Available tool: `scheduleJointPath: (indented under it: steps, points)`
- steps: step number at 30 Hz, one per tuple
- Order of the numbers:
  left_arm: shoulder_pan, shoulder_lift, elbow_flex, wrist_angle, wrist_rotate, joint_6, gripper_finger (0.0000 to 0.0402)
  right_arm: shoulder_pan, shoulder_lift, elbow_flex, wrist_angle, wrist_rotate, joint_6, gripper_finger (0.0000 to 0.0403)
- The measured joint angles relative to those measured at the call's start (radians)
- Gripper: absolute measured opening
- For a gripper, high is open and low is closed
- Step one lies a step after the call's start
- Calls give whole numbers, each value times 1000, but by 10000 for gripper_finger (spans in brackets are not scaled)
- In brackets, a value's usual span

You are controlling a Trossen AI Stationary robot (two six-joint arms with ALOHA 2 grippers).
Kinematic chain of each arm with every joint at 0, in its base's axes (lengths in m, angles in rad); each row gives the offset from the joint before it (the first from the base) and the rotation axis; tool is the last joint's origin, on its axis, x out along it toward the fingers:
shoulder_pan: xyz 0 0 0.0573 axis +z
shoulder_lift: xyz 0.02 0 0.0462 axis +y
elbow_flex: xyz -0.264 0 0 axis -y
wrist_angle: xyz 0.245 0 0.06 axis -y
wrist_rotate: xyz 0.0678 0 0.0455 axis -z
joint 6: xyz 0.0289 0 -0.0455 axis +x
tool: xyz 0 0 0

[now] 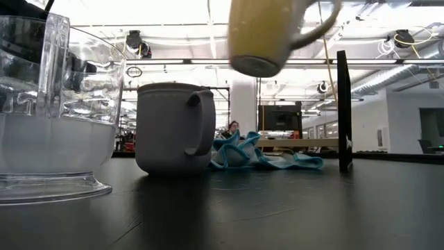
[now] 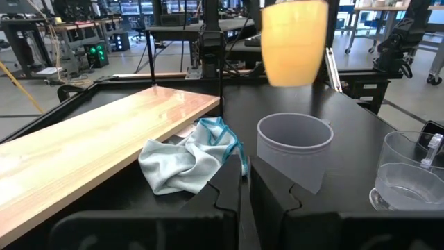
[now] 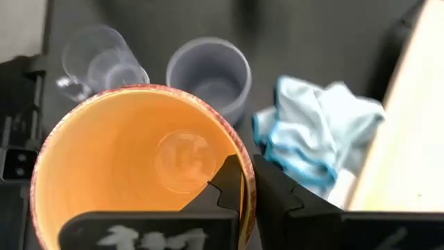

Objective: Stack small to large cups/mugs on shelf
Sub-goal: Put the orange mug on the shelf

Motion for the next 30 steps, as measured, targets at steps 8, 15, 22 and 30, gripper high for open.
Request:
scheduleJointPath:
  steps: [8, 15, 22, 30]
  points:
    - [0, 0, 0, 0, 0, 0, 31, 2, -5, 0, -96, 2, 66, 8]
    - [0, 0, 0, 0, 0, 1, 31, -14, -4, 0, -67, 0, 62, 8]
    - [0, 0, 0, 0, 0, 1, 31, -106, -4, 6, -52, -30, 17, 8]
    - [0, 0, 0, 0, 0, 2, 31, -212, -4, 50, -52, -83, -53, 8]
